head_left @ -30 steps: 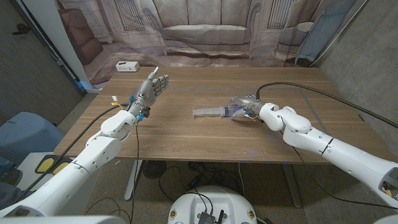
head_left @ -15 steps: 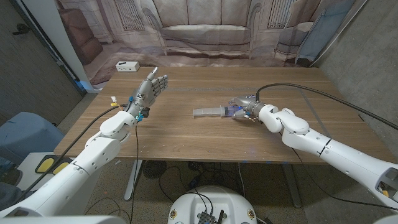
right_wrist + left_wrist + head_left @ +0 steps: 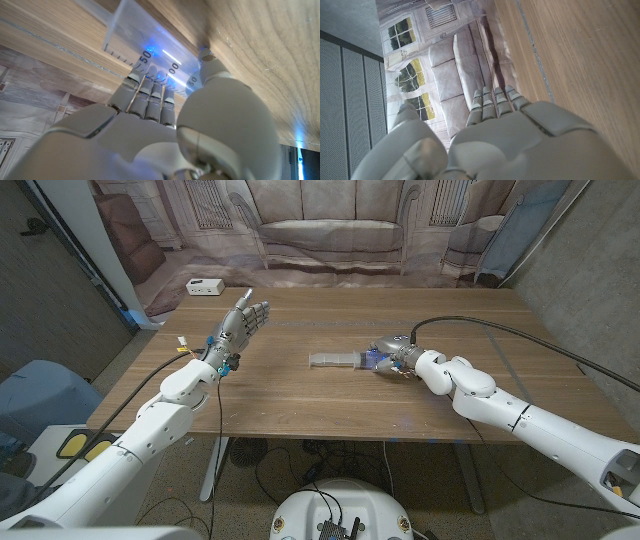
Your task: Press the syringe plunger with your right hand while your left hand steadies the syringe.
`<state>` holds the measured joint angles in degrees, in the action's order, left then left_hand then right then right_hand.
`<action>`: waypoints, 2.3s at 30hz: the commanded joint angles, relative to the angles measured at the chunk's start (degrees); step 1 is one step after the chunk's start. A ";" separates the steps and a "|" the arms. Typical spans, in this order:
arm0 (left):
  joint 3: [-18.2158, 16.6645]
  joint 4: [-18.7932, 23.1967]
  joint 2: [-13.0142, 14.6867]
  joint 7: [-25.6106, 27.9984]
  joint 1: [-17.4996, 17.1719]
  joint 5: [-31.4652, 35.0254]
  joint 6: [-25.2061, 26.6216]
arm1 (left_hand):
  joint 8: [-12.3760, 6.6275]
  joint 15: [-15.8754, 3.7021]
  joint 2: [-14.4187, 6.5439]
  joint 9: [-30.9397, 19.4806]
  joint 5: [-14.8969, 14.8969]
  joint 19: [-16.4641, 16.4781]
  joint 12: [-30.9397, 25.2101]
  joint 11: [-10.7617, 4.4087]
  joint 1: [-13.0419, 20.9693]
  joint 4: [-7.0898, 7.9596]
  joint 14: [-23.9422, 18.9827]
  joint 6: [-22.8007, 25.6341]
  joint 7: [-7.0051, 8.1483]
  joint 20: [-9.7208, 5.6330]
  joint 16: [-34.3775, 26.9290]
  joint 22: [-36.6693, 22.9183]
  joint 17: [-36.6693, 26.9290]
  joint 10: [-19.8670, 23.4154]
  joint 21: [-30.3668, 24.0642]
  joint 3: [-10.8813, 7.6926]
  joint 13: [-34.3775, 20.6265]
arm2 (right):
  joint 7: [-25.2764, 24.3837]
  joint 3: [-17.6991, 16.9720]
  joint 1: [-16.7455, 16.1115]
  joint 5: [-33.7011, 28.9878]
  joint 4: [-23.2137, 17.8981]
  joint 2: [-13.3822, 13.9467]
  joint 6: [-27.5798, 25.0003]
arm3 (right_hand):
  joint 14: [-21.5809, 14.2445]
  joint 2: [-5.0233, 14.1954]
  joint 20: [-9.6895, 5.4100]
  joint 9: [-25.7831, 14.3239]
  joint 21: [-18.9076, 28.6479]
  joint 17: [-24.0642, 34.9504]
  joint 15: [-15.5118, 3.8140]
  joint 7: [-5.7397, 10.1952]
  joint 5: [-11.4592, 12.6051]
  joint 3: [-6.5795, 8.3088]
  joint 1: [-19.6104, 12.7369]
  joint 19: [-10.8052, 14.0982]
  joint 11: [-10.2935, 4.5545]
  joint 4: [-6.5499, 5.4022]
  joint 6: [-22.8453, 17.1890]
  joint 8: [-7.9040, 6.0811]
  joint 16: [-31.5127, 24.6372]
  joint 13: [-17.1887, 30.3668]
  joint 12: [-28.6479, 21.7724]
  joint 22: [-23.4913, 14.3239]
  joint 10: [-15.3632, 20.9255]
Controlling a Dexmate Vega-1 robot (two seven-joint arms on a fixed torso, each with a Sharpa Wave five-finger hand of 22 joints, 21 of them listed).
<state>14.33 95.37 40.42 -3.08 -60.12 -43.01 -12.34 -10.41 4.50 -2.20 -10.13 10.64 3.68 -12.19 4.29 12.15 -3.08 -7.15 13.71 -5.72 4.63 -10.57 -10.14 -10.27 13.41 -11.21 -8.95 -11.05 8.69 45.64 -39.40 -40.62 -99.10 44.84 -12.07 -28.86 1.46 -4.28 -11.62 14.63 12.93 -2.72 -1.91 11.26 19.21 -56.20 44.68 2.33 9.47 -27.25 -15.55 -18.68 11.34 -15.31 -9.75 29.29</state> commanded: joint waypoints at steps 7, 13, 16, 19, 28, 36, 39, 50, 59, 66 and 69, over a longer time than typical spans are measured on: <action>0.11 0.55 -0.06 0.16 -0.19 0.11 0.02 | -0.46 -0.05 -0.44 -0.17 0.53 -0.03 -0.10 -0.15 -0.04 -0.03 -0.64 0.41 0.05 0.60 -0.29 -0.20 -0.10 0.09 -0.03 0.42 -0.25 | -4.17 0.62 0.00 -0.66 1.96 -0.63 1.35 | -5.65 2.12 -2.24 -0.13 1.36 1.56 -3.10 2.45 -0.51 -0.02 -6.84 5.49 -0.91 0.31 -7.52 -1.79 -3.51 0.20 -1.26 -0.38 6.29; 0.32 0.57 -0.06 -0.02 0.15 0.18 0.21 | -0.47 0.02 -0.45 -0.17 0.54 -0.08 -0.12 -0.41 -0.05 -0.04 -0.64 0.45 0.09 0.67 -0.28 -0.20 -0.10 0.17 -0.02 0.44 -0.25 | -6.04 0.26 -0.60 -1.05 1.61 -0.36 1.51 | -8.65 4.32 -3.14 -0.01 2.04 2.65 -4.58 3.48 -0.94 0.25 -10.57 7.72 -1.48 0.21 -12.76 -2.88 -5.45 0.16 -1.71 -0.51 10.34; 0.47 0.44 -0.17 -0.21 0.45 0.18 0.24 | -0.47 0.01 -0.46 -0.17 0.54 -0.10 -0.10 -0.48 -0.05 -0.04 -0.65 0.45 0.23 0.69 -0.28 -0.20 -0.10 0.13 -0.02 0.45 -0.25 | -8.83 -0.08 -1.18 -1.41 1.85 -0.21 2.39 | -10.28 5.50 -3.62 0.04 2.54 2.56 -5.56 4.17 -0.87 0.86 -12.08 8.92 -2.07 0.14 -14.39 -3.04 -5.69 0.15 -1.93 -0.60 12.32; 0.59 0.35 -0.20 -0.34 0.67 0.13 0.40 | -0.48 0.00 -0.46 -0.17 0.54 -0.11 -0.08 -0.54 -0.06 -0.05 -0.65 0.47 0.18 0.72 -0.28 -0.20 -0.10 0.08 -0.03 0.47 -0.25 | -11.31 -0.56 -1.63 -1.09 2.23 -0.11 3.85 | -14.03 6.04 -4.10 0.08 3.56 1.94 -6.38 4.21 -0.87 1.36 -13.07 11.10 -2.64 0.06 -16.24 -3.22 -6.17 0.07 -2.25 -0.72 14.99; 0.85 -0.04 -0.34 -0.50 1.23 0.16 0.62 | -0.47 -0.01 -0.49 -0.17 0.54 -0.13 -0.11 -0.35 -0.06 -0.06 -0.72 0.47 0.20 0.76 -0.30 -0.20 -0.10 0.17 -0.04 0.49 -0.25 | -15.60 -2.02 -2.75 -0.37 2.25 -0.49 4.83 | -19.63 6.74 -4.82 0.03 5.33 2.99 -8.12 4.86 -1.00 1.16 -15.31 13.87 -2.91 -0.04 -19.74 -3.59 -8.43 0.04 -2.13 -1.02 18.83; 0.82 0.01 -0.39 -0.16 1.25 0.37 0.52 | -0.47 -0.04 -0.53 -0.17 0.55 -0.14 -0.12 -0.48 -0.07 -0.07 -0.71 0.50 0.14 0.74 -0.28 -0.20 -0.10 0.22 -0.06 0.52 -0.25 | -18.49 -3.82 -4.16 1.36 1.56 -0.61 4.53 | -23.51 7.19 -4.89 -0.22 7.41 5.20 -9.52 4.41 -1.06 -0.12 -16.59 16.03 -2.50 -0.40 -23.14 -4.14 -11.10 0.28 -2.42 -1.44 22.60; 0.83 0.07 -0.35 -0.15 1.33 0.44 0.55 | -0.48 -0.02 -0.55 -0.17 0.55 -0.17 -0.10 -0.40 -0.07 -0.07 -0.71 0.54 0.19 0.80 -0.28 -0.21 -0.10 0.19 -0.05 0.53 -0.25 | -18.67 -4.11 -4.32 1.71 1.34 -0.31 4.76 | -23.97 7.43 -4.82 -0.26 7.67 5.08 -9.27 4.27 -1.05 -0.14 -16.50 16.18 -2.30 -0.66 -23.75 -4.26 -10.98 0.31 -2.31 -1.47 22.74; 0.82 0.74 -0.10 0.23 1.34 0.65 0.91 | -0.48 -0.12 -0.58 -0.17 0.55 -0.18 -0.09 -0.33 -0.08 -0.09 -0.73 0.57 0.20 0.82 -0.28 -0.21 -0.10 0.19 -0.07 0.56 -0.25 | -19.61 -5.71 -5.02 5.48 1.77 0.07 7.38 | -25.20 8.45 -4.12 -0.08 8.49 3.67 -8.13 3.94 -1.30 -0.57 -13.42 15.86 -2.27 -3.28 -25.64 -4.17 -9.22 0.27 -1.79 -1.50 23.85; 0.54 1.77 0.51 0.84 0.96 0.84 1.51 | -0.47 -0.09 -0.63 -0.17 0.55 -0.20 -0.07 -0.42 -0.08 -0.10 -0.76 0.59 0.16 0.84 -0.28 -0.21 -0.10 0.15 -0.08 0.58 -0.26 | -18.75 -7.38 -5.58 11.36 2.74 -0.32 9.86 | -25.62 8.64 -3.93 0.09 8.88 3.67 -8.00 4.08 -1.17 -0.61 -12.41 15.51 -2.25 -4.14 -26.23 -3.84 -8.68 0.19 -1.44 -1.52 24.49; 0.51 2.48 1.04 1.21 1.16 0.93 2.56 | -0.48 0.01 -0.66 -0.17 0.55 -0.19 -0.08 -0.49 -0.07 -0.11 -0.79 0.64 0.16 0.86 -0.28 -0.21 -0.10 0.19 -0.09 0.59 -0.26 | -16.70 -10.30 -6.81 22.60 5.21 -2.08 12.70 | -25.90 8.73 -3.90 0.16 9.10 3.75 -8.21 4.23 -1.05 -0.42 -12.18 15.23 -2.07 -4.40 -26.37 -3.55 -8.40 0.16 -1.20 -1.54 24.83; 0.60 2.63 1.16 1.25 1.33 1.07 2.81 | -0.49 -0.02 -0.69 -0.17 0.55 -0.18 -0.05 -0.41 -0.06 -0.12 -0.79 0.65 0.13 0.84 -0.28 -0.21 -0.10 0.11 -0.10 0.59 -0.26 | -15.62 -11.52 -7.28 27.77 6.48 -2.81 14.00 | -26.15 8.72 -3.83 0.18 9.23 3.78 -8.09 4.13 -1.01 -0.32 -12.16 15.17 -2.11 -4.43 -26.45 -3.44 -8.32 0.14 -1.09 -1.55 24.95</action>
<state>14.98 97.13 40.98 -2.24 -59.01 -42.21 -10.60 -10.41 4.39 -2.42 -10.14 10.64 3.39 -12.18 4.18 11.92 -3.32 -7.68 13.92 -5.51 4.91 -10.57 -10.26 -10.26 13.30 -11.21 -8.71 -11.05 -9.63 37.70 -45.24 -27.20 -95.66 43.97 -1.92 -52.83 0.24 -8.47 -11.34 23.53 16.55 -5.65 -3.28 9.98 16.96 -64.62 60.10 0.30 6.97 -44.97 -19.01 -27.28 11.35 -16.51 -11.18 53.66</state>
